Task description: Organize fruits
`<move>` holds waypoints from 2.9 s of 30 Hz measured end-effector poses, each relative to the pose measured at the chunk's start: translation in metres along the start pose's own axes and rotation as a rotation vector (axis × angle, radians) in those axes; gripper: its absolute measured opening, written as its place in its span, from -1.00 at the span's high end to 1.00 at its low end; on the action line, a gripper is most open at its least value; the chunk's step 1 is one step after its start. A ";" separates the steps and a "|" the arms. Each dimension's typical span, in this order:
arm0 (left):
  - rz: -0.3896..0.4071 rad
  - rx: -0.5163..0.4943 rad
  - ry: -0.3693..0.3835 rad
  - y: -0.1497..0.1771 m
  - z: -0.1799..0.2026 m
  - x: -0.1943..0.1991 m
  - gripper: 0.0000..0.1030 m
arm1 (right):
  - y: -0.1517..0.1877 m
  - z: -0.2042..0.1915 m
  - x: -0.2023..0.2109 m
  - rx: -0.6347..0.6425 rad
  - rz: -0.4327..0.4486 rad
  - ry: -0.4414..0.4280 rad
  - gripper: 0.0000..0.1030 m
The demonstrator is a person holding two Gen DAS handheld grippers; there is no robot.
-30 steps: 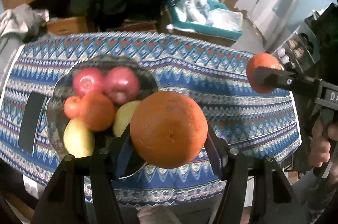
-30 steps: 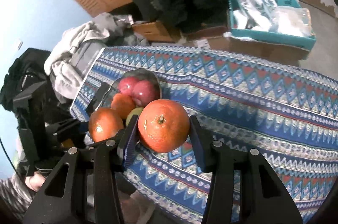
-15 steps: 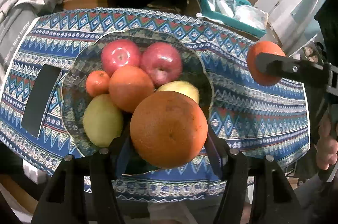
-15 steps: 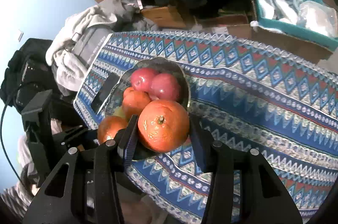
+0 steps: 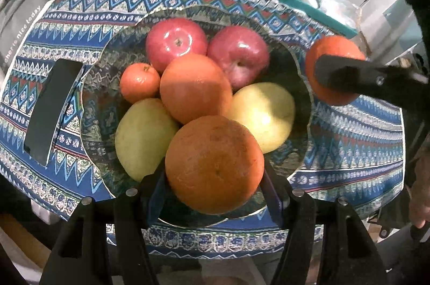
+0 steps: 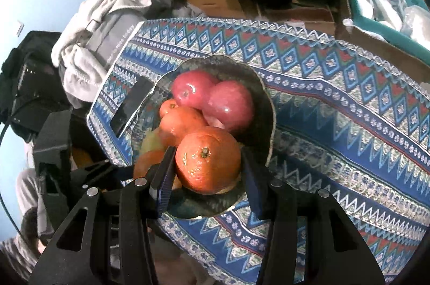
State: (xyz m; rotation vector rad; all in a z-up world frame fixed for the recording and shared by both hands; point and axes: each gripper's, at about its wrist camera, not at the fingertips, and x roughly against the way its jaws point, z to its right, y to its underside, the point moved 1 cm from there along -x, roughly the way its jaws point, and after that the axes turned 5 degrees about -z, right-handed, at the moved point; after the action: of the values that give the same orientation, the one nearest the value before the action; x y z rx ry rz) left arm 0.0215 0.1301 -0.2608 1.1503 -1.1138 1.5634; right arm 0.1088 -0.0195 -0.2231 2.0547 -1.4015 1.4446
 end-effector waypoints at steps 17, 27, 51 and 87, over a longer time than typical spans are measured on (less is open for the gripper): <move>0.111 0.137 0.041 -0.018 -0.043 0.033 -0.28 | -0.021 -0.016 -0.035 0.005 -0.036 -0.004 0.09; 0.156 0.216 0.061 -0.029 -0.067 0.045 -0.28 | -0.028 -0.018 -0.037 -0.004 -0.020 -0.001 0.02; 0.269 0.179 0.078 -0.017 -0.046 0.114 -0.50 | -0.002 -0.027 0.071 0.050 0.161 0.159 -0.25; 0.539 -0.029 0.012 0.011 0.040 0.220 -0.78 | 0.062 -0.054 0.218 0.112 0.484 0.339 -0.64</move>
State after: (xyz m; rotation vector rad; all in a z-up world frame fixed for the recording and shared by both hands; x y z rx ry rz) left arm -0.0232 0.1182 -0.0422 0.8561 -1.5180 1.9432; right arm 0.0350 -0.1345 -0.0349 1.4789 -1.7683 1.9865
